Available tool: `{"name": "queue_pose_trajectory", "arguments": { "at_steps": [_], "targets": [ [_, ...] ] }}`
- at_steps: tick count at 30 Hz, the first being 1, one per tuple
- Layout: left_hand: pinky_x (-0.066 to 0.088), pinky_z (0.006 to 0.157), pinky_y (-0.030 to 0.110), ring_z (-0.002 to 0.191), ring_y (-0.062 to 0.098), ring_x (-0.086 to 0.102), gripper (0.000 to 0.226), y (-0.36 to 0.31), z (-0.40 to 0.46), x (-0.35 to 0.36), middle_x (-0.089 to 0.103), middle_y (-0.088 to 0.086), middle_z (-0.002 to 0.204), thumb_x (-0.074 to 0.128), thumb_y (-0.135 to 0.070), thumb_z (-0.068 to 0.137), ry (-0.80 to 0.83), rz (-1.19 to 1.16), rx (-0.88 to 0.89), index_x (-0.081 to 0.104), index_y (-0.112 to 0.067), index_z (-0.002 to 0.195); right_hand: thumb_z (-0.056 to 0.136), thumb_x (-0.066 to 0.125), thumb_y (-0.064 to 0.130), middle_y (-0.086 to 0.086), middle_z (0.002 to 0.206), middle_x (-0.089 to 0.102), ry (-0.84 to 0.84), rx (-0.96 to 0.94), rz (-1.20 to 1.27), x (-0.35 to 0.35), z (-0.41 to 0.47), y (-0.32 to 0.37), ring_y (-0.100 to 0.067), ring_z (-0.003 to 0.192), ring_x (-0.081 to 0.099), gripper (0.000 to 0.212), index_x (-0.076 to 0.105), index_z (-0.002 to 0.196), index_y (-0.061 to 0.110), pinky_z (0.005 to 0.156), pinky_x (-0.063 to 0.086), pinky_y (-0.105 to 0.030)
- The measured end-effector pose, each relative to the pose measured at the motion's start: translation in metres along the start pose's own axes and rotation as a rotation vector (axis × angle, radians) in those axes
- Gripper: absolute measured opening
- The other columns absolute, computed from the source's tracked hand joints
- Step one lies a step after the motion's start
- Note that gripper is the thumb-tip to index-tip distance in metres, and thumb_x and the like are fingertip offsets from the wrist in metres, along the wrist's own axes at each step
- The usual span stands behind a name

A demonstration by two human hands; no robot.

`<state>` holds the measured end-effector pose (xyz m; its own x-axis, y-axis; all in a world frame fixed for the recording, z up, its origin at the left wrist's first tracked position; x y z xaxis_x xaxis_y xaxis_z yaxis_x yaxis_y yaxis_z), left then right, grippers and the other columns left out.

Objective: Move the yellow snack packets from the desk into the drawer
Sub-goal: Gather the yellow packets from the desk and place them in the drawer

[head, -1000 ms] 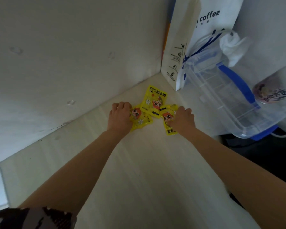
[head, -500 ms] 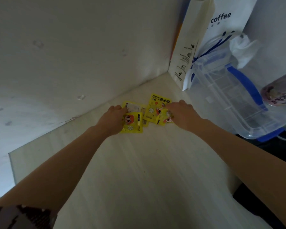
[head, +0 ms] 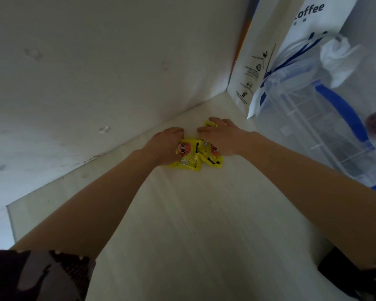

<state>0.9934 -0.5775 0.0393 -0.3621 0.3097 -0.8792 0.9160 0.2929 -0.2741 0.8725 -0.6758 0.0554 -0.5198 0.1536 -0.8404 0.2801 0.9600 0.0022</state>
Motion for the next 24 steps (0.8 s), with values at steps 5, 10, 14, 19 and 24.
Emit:
{"name": "queue_pose_trajectory", "arguments": {
  "at_steps": [5, 10, 14, 19, 24],
  "targets": [
    [0.042, 0.096, 0.039, 0.119, 0.028, 0.048, 0.054, 0.001, -0.007, -0.005, 0.051, 0.007, 0.129, 0.069, -0.033, 0.079, -0.088, -0.017, -0.004, 0.050, -0.012, 0.125, 0.089, 0.054, 0.012, 0.000, 0.148, 0.033, -0.085, 0.061, 0.054, -0.001, -0.006, -0.005, -0.036, 0.142, 0.015, 0.060, 0.028, 0.141, 0.026, 0.113, 0.017, -0.053],
    [0.045, 0.086, 0.040, 0.106, 0.028, 0.047, 0.061, -0.002, -0.017, -0.010, 0.052, 0.005, 0.117, 0.075, -0.031, 0.071, -0.127, -0.056, -0.075, 0.045, -0.023, 0.124, 0.086, 0.059, 0.024, -0.008, 0.135, 0.042, -0.070, 0.127, 0.082, 0.003, -0.016, -0.011, -0.035, 0.129, 0.031, 0.059, 0.035, 0.140, 0.019, 0.107, 0.027, -0.049],
    [0.044, 0.090, 0.039, 0.112, 0.031, 0.048, 0.077, 0.003, -0.027, -0.001, 0.049, 0.011, 0.119, 0.080, -0.030, 0.067, -0.077, -0.147, -0.213, 0.044, -0.018, 0.133, 0.079, 0.067, 0.038, -0.010, 0.121, 0.046, -0.083, 0.140, 0.122, 0.008, -0.033, -0.013, -0.032, 0.117, 0.038, 0.053, 0.052, 0.121, 0.010, 0.096, 0.036, -0.043],
    [0.045, 0.081, 0.035, 0.105, 0.030, 0.055, 0.054, 0.000, -0.060, 0.015, 0.057, 0.011, 0.113, 0.081, -0.025, 0.069, -0.080, -0.370, -0.324, 0.055, -0.011, 0.115, 0.077, 0.069, 0.041, -0.007, 0.103, 0.054, -0.155, 0.163, 0.221, 0.024, -0.062, -0.002, -0.027, 0.105, 0.051, 0.053, 0.047, 0.114, 0.012, 0.085, 0.037, -0.039],
    [0.044, 0.062, 0.030, 0.078, 0.026, 0.055, 0.027, -0.020, -0.114, 0.031, 0.059, 0.008, 0.085, 0.075, -0.020, 0.074, -0.158, -0.531, -0.398, 0.055, -0.011, 0.089, 0.085, 0.062, 0.043, -0.004, 0.085, 0.051, -0.175, 0.252, 0.465, 0.042, -0.118, 0.024, -0.025, 0.078, 0.052, 0.046, 0.041, 0.114, 0.014, 0.069, 0.037, -0.033]
  ]
}}
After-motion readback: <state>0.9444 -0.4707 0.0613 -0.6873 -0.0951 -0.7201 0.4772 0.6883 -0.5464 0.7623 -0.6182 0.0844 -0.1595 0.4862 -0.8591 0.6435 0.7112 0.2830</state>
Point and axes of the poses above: each hand's wrist, its own z-axis towards the middle knuckle, its own x-axis out of the palm, y = z × x, the point moved 5 cm from there along z, towards the middle knuckle
